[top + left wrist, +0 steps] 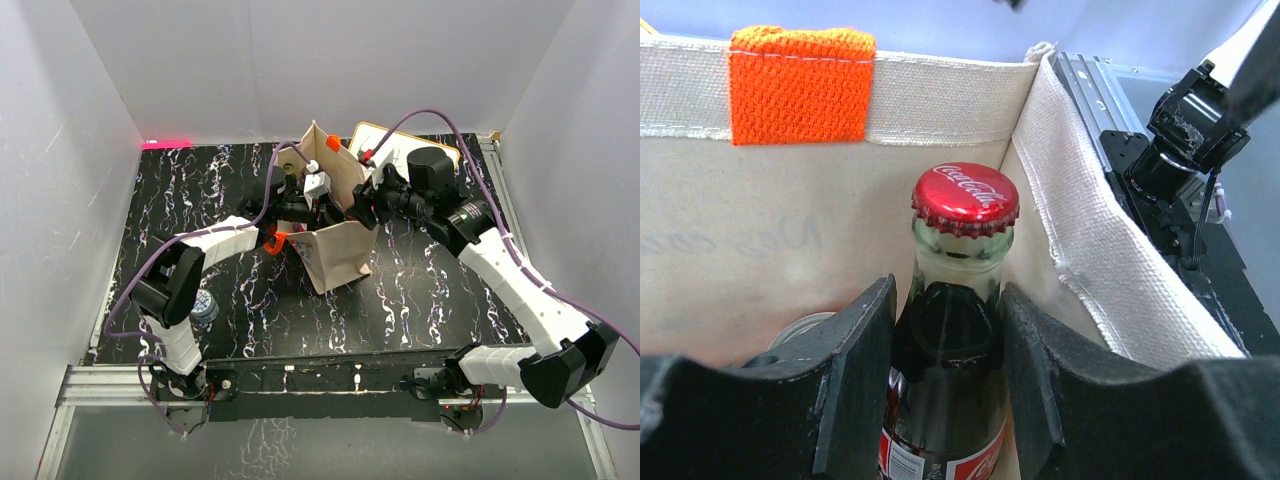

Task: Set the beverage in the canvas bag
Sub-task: Adjust the drink in the canvas bag.

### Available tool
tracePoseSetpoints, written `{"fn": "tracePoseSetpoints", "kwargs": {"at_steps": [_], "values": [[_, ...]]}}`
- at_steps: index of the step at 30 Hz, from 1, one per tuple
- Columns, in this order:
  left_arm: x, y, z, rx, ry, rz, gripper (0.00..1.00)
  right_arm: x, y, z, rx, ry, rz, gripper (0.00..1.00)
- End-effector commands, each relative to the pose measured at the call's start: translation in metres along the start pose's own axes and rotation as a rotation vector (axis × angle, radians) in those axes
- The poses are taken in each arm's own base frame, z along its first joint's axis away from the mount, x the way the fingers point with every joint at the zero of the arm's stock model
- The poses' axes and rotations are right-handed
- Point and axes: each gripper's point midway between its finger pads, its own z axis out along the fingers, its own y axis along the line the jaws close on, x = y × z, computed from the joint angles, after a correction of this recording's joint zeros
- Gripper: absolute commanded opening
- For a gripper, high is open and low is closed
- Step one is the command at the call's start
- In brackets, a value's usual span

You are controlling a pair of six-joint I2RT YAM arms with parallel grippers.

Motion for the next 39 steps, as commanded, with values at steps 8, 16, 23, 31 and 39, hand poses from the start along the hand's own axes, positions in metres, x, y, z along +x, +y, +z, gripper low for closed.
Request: {"fn": "tracePoseSetpoints", "kwargs": {"at_steps": [8,16,23,31,39], "values": [[-0.033,-0.010,-0.009,0.010,-0.025,0.176,0.00,-0.015,-0.029,0.022,0.086,0.012,0.141,0.53],[-0.033,-0.010,-0.010,0.005,-0.022,0.177,0.00,0.004,-0.016,0.023,0.017,0.079,0.151,0.52],[-0.035,-0.010,-0.011,-0.001,-0.014,0.197,0.00,0.024,-0.006,0.023,-0.027,0.140,0.163,0.51],[-0.035,-0.011,-0.012,-0.008,0.000,0.200,0.00,0.030,0.000,0.032,-0.069,0.157,0.191,0.42],[-0.036,-0.008,-0.012,-0.022,0.002,0.205,0.00,0.038,0.007,0.040,-0.123,0.178,0.209,0.42]]}}
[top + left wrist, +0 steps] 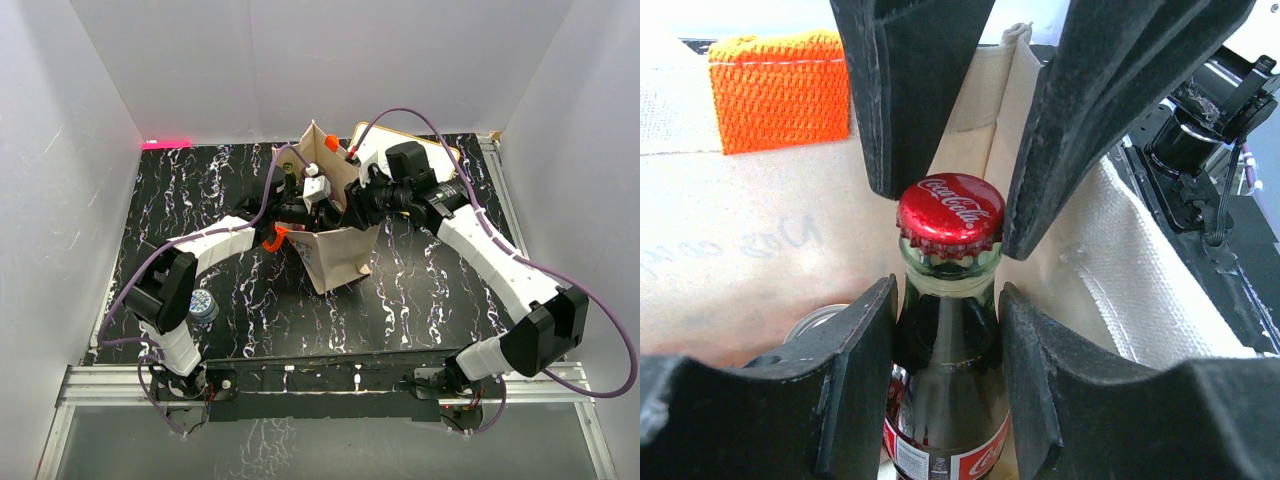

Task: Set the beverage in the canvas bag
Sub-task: Adjust the drink in the canvas bag.

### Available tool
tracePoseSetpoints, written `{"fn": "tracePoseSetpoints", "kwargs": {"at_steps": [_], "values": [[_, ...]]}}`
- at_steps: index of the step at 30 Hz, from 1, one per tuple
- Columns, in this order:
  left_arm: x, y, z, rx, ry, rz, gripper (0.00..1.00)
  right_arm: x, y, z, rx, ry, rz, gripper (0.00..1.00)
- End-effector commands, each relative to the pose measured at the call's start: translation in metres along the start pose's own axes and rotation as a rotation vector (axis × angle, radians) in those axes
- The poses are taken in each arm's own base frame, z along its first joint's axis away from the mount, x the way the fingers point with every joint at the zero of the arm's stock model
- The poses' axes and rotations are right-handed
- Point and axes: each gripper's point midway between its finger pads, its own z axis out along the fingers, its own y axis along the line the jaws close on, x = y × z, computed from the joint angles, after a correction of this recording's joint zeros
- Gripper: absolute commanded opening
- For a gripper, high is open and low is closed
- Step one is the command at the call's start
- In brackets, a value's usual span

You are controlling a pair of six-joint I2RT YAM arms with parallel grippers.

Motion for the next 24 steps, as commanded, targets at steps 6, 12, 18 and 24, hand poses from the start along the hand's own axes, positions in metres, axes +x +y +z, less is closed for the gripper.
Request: {"fn": "tracePoseSetpoints", "kwargs": {"at_steps": [6,12,18,24], "values": [[-0.036,-0.001,-0.007,-0.010,-0.041,0.123,0.00,0.003,0.004,0.012,-0.058,0.017,0.000,0.39],[-0.037,-0.001,-0.008,-0.020,-0.036,0.118,0.01,0.002,0.004,0.012,-0.063,0.018,-0.018,0.14],[-0.046,0.006,-0.014,-0.069,0.023,0.133,0.35,-0.021,0.002,-0.002,-0.031,-0.007,-0.051,0.08],[-0.053,0.014,-0.037,-0.140,0.122,0.220,0.69,-0.026,0.010,-0.016,-0.063,0.064,-0.040,0.08]]}}
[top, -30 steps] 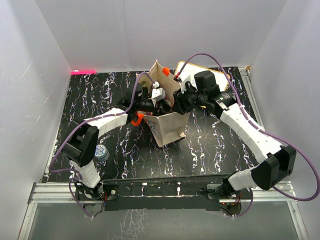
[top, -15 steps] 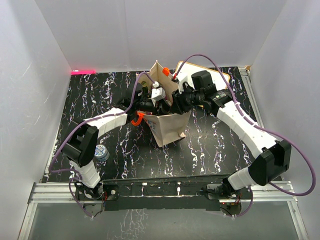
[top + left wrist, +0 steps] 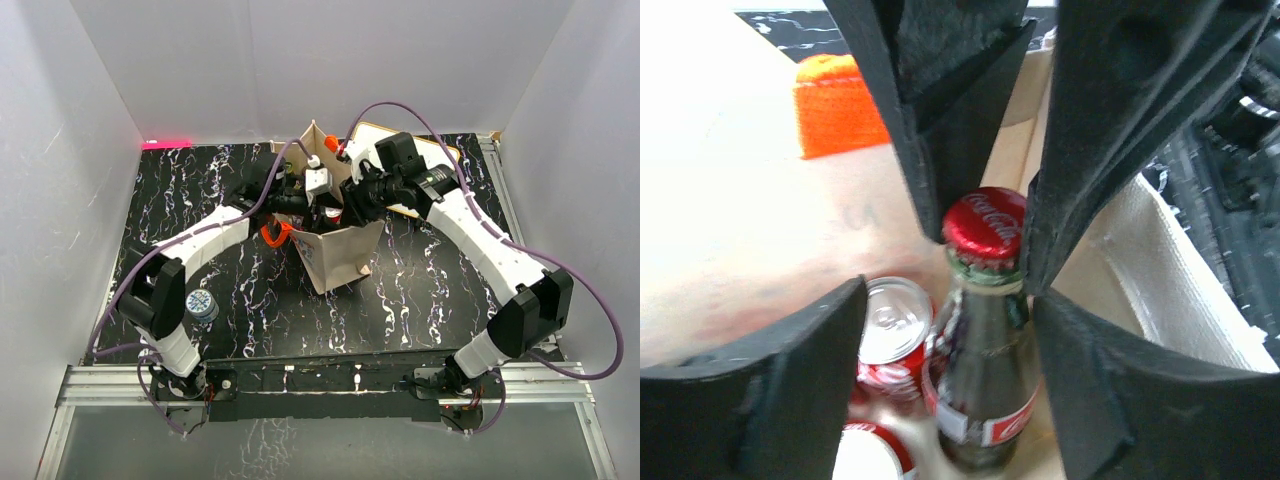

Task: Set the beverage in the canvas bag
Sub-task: Adjust the drink in the canvas bag.

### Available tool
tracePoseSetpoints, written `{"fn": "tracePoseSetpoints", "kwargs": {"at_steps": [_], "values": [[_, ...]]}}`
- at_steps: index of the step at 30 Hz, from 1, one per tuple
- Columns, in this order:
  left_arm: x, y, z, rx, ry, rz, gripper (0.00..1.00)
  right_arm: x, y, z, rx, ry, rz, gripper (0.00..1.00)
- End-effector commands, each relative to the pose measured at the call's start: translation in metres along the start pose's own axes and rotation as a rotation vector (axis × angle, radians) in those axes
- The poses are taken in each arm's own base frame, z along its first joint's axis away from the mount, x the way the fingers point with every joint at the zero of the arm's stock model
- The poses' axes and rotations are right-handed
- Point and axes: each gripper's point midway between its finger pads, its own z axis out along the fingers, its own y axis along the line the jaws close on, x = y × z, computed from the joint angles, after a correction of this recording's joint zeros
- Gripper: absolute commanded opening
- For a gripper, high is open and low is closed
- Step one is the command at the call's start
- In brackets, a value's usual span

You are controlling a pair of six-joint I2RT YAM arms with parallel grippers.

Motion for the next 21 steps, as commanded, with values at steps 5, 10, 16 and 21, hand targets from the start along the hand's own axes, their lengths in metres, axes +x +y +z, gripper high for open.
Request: {"fn": "tracePoseSetpoints", "kwargs": {"at_steps": [5,10,16,21], "values": [[-0.046,0.011,-0.049,-0.112,0.072,0.251,0.79,-0.037,0.019,-0.036,-0.051,0.004,-0.034,0.08],[-0.046,0.019,-0.063,-0.172,0.105,0.247,0.81,-0.047,0.025,-0.040,-0.090,0.017,-0.034,0.08],[-0.048,0.023,-0.079,-0.238,0.131,0.262,0.82,-0.066,0.029,-0.049,-0.103,-0.016,-0.047,0.08],[-0.052,0.030,-0.092,-0.304,0.153,0.277,0.83,-0.056,0.022,-0.038,-0.075,0.025,-0.045,0.08]]}}
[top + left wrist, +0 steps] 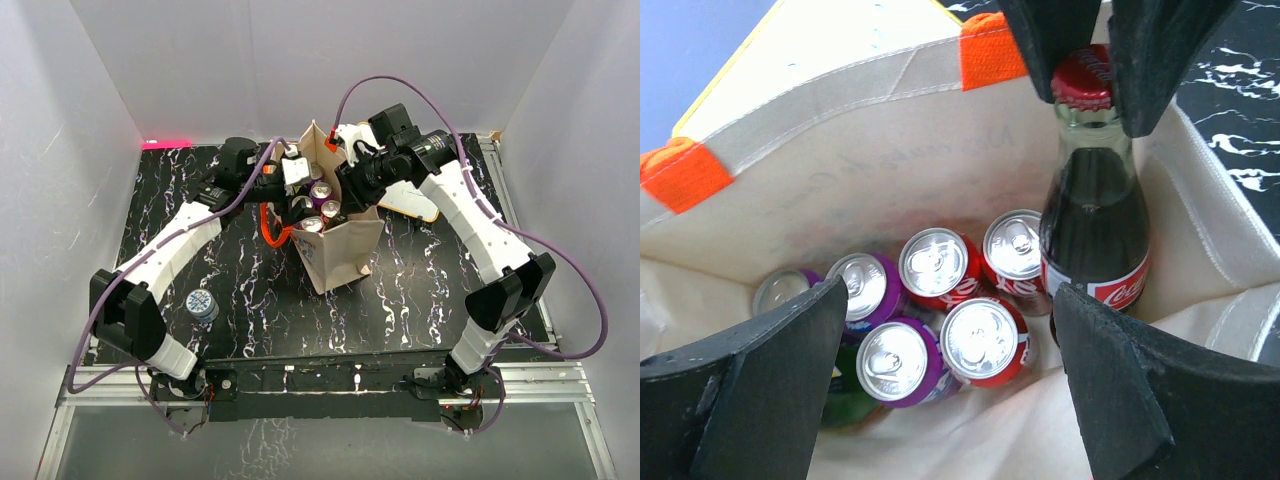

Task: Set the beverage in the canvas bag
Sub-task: Adjust the drink in the canvas bag.

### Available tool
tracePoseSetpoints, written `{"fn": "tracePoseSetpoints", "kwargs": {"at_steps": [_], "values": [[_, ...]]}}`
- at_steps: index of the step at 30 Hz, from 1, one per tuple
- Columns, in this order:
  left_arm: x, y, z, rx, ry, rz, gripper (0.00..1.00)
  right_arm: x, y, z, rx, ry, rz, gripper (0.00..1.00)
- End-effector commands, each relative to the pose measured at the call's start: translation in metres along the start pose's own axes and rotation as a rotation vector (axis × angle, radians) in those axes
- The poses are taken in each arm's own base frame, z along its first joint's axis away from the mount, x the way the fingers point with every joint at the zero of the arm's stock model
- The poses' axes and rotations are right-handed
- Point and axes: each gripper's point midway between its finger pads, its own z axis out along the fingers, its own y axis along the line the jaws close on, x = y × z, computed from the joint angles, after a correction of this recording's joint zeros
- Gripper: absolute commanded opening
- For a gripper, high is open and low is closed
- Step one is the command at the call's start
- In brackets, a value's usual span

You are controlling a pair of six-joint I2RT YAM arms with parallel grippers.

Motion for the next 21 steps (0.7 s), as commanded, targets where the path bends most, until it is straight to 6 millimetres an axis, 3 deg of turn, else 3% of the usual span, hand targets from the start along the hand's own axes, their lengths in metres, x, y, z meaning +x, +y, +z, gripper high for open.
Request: {"fn": "tracePoseSetpoints", "kwargs": {"at_steps": [1,10,15,16,21], "values": [[-0.017,0.010,-0.024,-0.083,0.008,0.057,0.83,-0.023,0.014,-0.014,-0.021,-0.085,-0.052,0.08],[-0.019,0.044,-0.051,-0.342,0.069,0.041,0.89,-0.013,0.022,0.017,-0.030,-0.024,-0.044,0.08],[-0.026,0.063,-0.071,-0.491,0.093,-0.054,0.95,-0.014,0.026,0.030,-0.030,-0.013,-0.057,0.08],[-0.028,0.066,-0.075,-0.520,0.095,-0.084,0.96,-0.011,0.024,0.040,-0.037,0.010,-0.046,0.08],[-0.016,0.079,-0.100,-0.707,0.146,-0.226,0.97,-0.012,0.031,0.052,-0.080,0.016,-0.045,0.11]]}}
